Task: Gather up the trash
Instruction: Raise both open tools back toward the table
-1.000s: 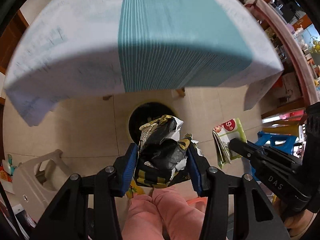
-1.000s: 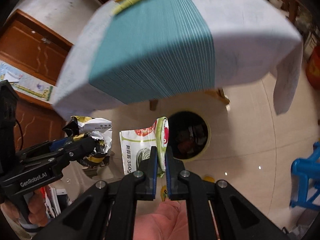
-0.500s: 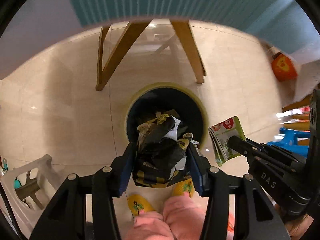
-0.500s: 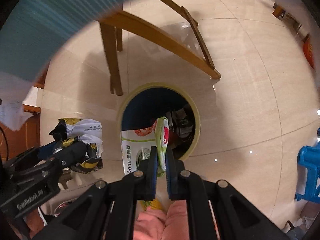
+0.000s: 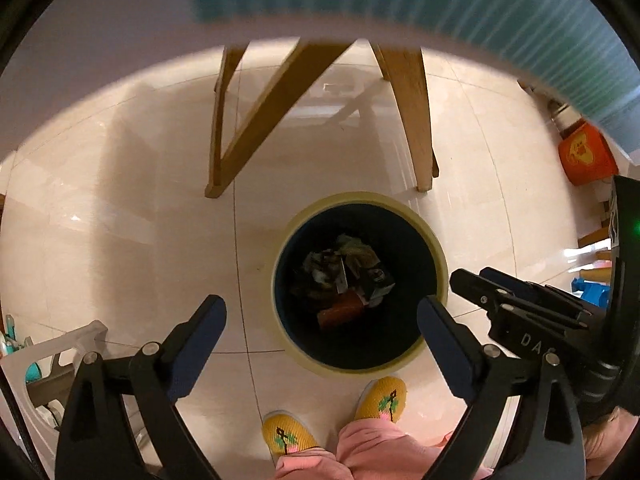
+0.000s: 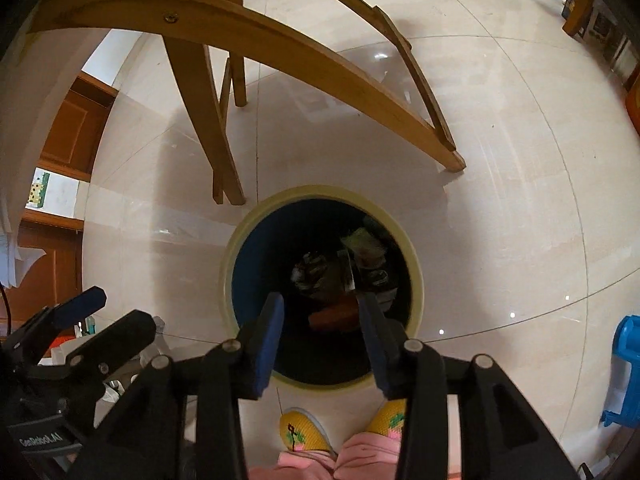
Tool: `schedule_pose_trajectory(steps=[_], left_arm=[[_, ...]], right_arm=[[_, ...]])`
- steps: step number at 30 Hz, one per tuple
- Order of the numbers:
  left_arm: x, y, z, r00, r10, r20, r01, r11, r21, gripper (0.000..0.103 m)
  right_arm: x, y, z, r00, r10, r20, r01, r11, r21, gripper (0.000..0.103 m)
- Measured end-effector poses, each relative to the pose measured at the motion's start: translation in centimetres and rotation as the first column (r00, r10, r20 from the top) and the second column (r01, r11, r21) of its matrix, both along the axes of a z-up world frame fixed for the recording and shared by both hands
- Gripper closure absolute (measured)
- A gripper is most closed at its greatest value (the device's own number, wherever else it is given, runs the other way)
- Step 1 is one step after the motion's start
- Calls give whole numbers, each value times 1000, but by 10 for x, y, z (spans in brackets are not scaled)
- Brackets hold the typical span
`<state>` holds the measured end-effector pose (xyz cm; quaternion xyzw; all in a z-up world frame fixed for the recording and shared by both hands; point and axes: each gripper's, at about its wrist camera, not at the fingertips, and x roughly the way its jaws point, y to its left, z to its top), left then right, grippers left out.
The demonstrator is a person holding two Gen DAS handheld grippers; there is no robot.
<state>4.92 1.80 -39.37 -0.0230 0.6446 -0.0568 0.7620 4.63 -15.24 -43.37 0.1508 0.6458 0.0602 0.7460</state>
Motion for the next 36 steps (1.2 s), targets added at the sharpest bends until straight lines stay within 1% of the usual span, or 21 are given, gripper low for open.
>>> schedule_pose_trajectory(steps=[1,8,10,13,14,15,16,17,18,19,20,22,23,24,25,26,27,29,31,33,36], left_arm=[[-3,2,5,1000,8,-2,-8,1000,-1,8],[-27,15,44,1000,29,-5,-29,999,-17,8],[-35,16,61,1000,25,2,-25,1000,-18,8],[-46,14,101,999,-1,36,2,1000,-11,8],[-49,15,112,999,-8,43,8,1000,-9,8],[-52,15,131,998,-17,57,18,1000,-8,8],[-53,15,140,998,-20,63,21,1000,-9,8],[-55,15,154,997,-26,71,26,1000,-11,8],[-57,15,175,996,-33,79,34,999,-13,8],[-57,15,185,996,-36,83,37,999,-14,8],[-59,16,206,995,-39,93,41,999,-18,8],[-59,15,239,993,-37,112,40,999,-28,8],[-59,15,249,992,-34,120,38,999,-31,8],[-59,16,272,990,-24,140,29,999,-33,8],[-60,18,287,988,-16,155,21,999,-34,8],[-60,18,298,986,-10,166,16,999,-36,8],[-59,20,318,983,1,185,6,999,-41,8],[-57,22,339,979,21,201,-11,999,-51,8],[-53,27,366,972,62,225,-46,996,-77,8],[-51,33,385,965,93,245,-72,993,-95,8],[-45,37,415,951,131,281,-102,988,-116,9]], right_arm=[[-1,-2,2,1000,-1,1,1,1000,2,63],[-14,-6,46,1000,-6,16,6,1000,7,63],[-19,-7,63,1000,-9,10,8,1000,14,63],[-27,-6,92,1000,-4,16,3,1000,31,63],[-31,-5,106,1000,0,19,0,999,41,63],[-35,-5,120,1000,3,22,-4,999,53,63],[-37,-4,129,1000,5,25,-6,998,59,63],[-41,-3,147,1000,9,29,-11,998,67,63],[-43,-3,159,999,11,32,-14,997,73,63],[-47,-2,176,999,15,37,-18,996,82,63],[-49,-2,190,999,19,42,-23,996,89,63],[-54,-1,221,998,35,58,-40,994,97,63],[-56,-1,237,997,44,70,-51,994,100,63],[-58,-1,252,995,51,83,-60,993,102,63],[-59,-1,267,994,58,98,-68,992,103,63],[-61,-1,285,991,67,117,-79,992,103,63],[-62,-2,300,988,74,135,-88,991,101,63],[-63,-4,331,981,83,178,-101,990,96,63],[-62,-7,360,970,88,229,-111,990,91,63],[-59,-11,389,954,91,287,-118,990,80,63],[-53,-19,422,929,88,359,-123,990,75,63]])
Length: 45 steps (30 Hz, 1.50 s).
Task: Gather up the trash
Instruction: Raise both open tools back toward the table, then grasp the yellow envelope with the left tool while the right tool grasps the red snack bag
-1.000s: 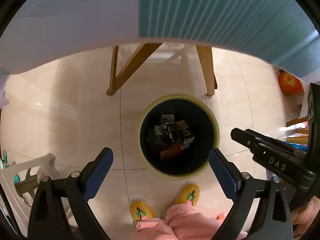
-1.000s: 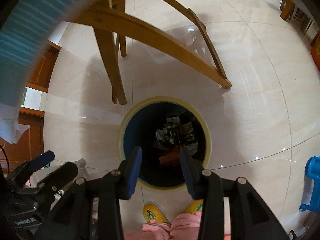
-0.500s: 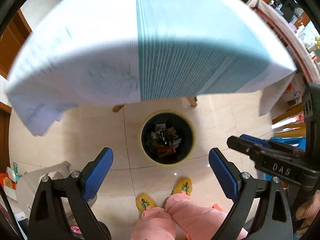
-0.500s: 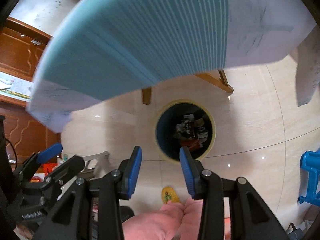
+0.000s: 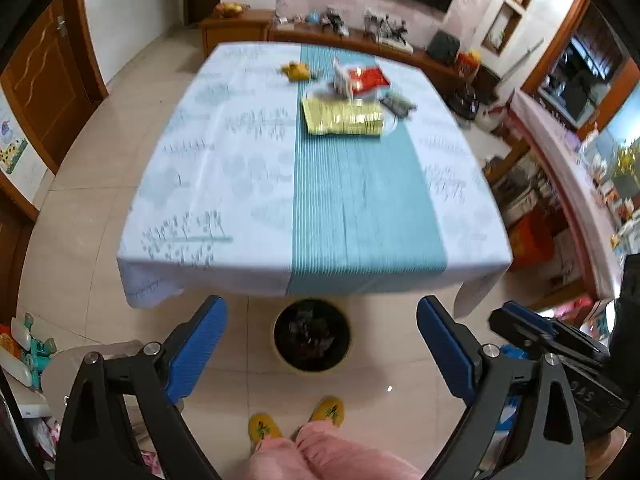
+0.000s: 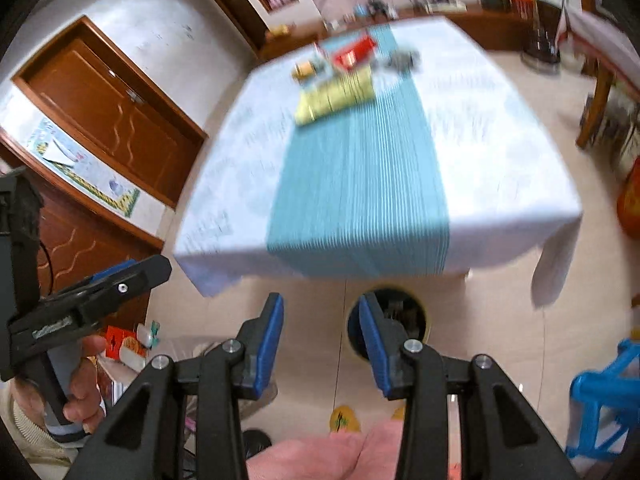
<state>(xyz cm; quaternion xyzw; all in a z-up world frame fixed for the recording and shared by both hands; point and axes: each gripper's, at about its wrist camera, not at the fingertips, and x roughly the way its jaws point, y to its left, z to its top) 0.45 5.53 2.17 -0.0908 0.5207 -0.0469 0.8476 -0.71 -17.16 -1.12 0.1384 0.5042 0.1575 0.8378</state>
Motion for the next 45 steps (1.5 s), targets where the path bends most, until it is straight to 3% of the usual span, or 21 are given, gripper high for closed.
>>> schedule_pose_trajectory(steps=[6,12,17,22,26,33,39,45], left_arm=[[11,-5,43,998,-3,65,4,1000,-10,15],[32,-9,69,993,1,116,-3,1000,24,15],[60,4,72,993,29,111,-31,999,22,15],[115,36,63,992,65,112,-66,998,5,15],[171,62,52,992,51,116,-50,999,-13,15],[308,102,10,999,-26,34,27,999,-24,15],[399,105,-36,994,-102,-31,101,995,-17,15],[466,90,-84,984,-136,-114,130,990,-60,15]], right_arm=[[18,-10,58,987,25,156,-26,1000,0,63],[42,-8,78,978,45,203,-39,999,-31,63],[72,-1,85,973,57,225,-44,997,-63,63],[116,16,85,975,41,220,-18,994,-106,63],[170,30,77,980,-3,197,23,994,-104,63],[286,51,38,986,-147,79,150,988,-31,63],[372,42,-13,956,-292,-6,292,956,-23,63],[419,20,-51,928,-370,-44,368,929,-37,63]])
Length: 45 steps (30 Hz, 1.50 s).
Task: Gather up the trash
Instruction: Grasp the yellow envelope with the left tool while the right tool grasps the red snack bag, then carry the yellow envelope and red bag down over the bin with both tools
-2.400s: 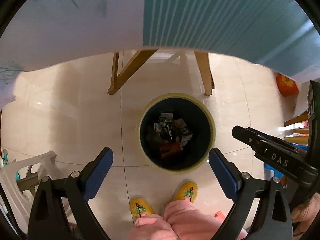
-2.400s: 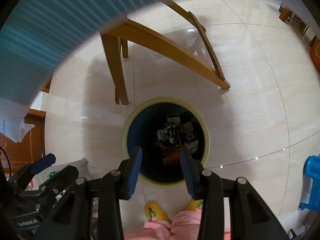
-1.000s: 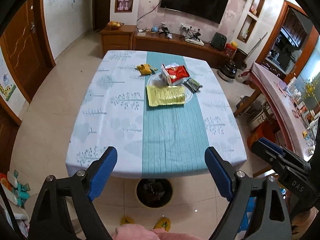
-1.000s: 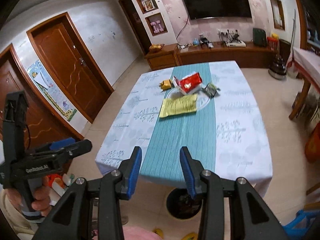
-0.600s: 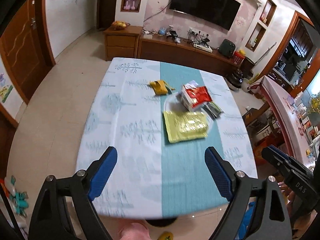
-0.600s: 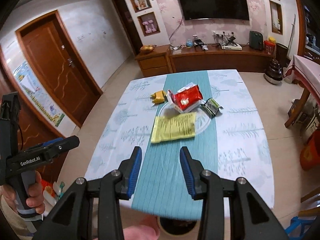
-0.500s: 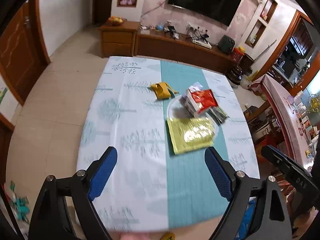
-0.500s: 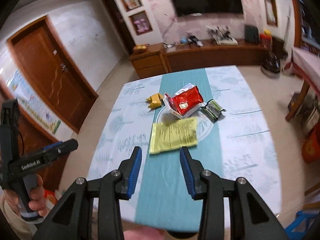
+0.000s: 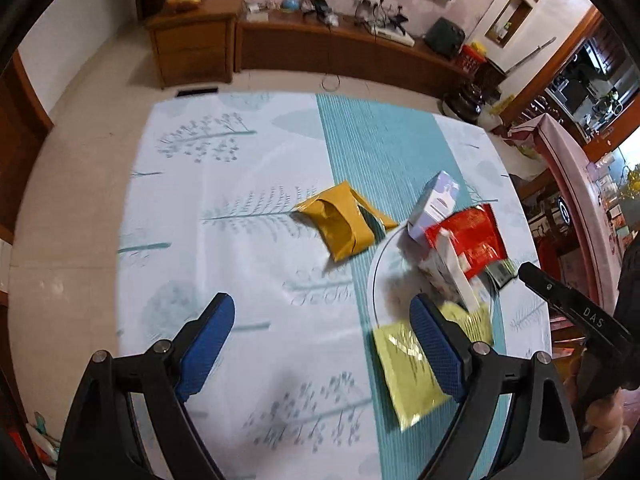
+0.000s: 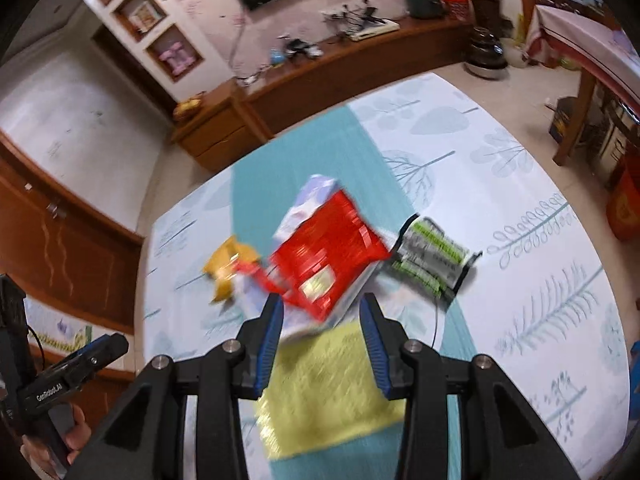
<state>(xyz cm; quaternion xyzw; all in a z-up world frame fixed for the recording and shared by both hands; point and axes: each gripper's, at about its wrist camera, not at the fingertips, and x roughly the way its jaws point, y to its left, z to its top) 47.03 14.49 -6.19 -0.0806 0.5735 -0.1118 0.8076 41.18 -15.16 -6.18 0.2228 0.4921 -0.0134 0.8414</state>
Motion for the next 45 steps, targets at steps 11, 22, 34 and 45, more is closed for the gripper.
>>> schedule_pose_trajectory(steps=[11,22,34,45], left_arm=[[74,-27,-59,995,-5,-100,1,1000,-31,15],[97,-41,-95,984,21,-175,-23,1000,-5,21],[97,-77,-95,988,-29,-151,35,999,35,87],[48,-54,-31,999,-22,-33,22,1000,-3,89]], right_arm=[[48,-24,-52,997,-65,-42,66,997,32,63],[50,-26,-62,998,-55,-22,57,995,83,63],[49,5,-52,996,67,66,-71,996,50,87],[0,2,12,976,48,211,-64,996,69,92]])
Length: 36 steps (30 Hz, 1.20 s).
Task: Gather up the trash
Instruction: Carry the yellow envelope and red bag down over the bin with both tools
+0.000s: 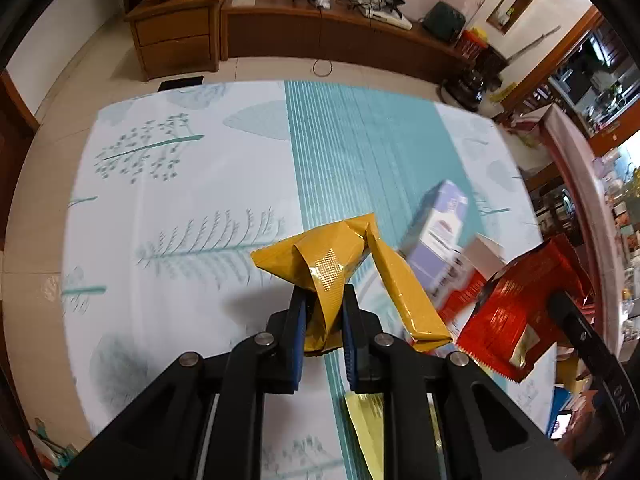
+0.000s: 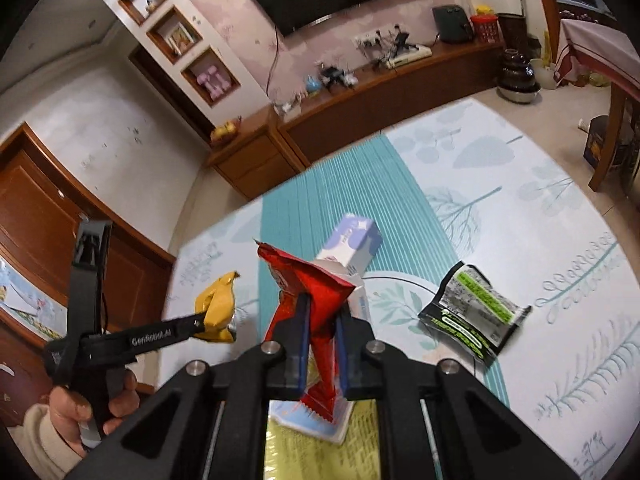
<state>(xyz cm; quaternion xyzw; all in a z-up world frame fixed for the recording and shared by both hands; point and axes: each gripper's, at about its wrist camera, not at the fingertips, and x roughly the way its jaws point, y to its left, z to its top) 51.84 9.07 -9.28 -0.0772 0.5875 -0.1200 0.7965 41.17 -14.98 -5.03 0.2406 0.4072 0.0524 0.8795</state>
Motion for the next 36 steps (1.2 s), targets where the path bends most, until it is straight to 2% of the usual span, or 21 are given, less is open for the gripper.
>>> schedule_pose_trajectory(steps=[4,10,15,21,29,36], left_arm=[[-33,6,25,1000,6,17,-6,1000,-17,89],[-113,13,68,999,4,50,-3,1000,-29,89],[-196,-3,102,996,15,93,-12,999,-33,89],[-295,-30,129,989,48,141,-44,999,-30,89],[-413,-65,132,989,71,133,-71,997,-9,89],[-485,-81,117,996,41,79,-46,997,57,89]], right_arm=[[-25,-2,24,999,1,33,-1,1000,6,93],[-87,-5,56,997,37,72,-39,999,16,93],[-149,-13,72,993,94,74,-96,995,26,93],[-231,-25,87,978,192,76,-193,981,5,93],[-322,-37,88,946,320,46,-320,948,-8,93],[-375,-37,57,927,370,-61,-368,929,36,93]])
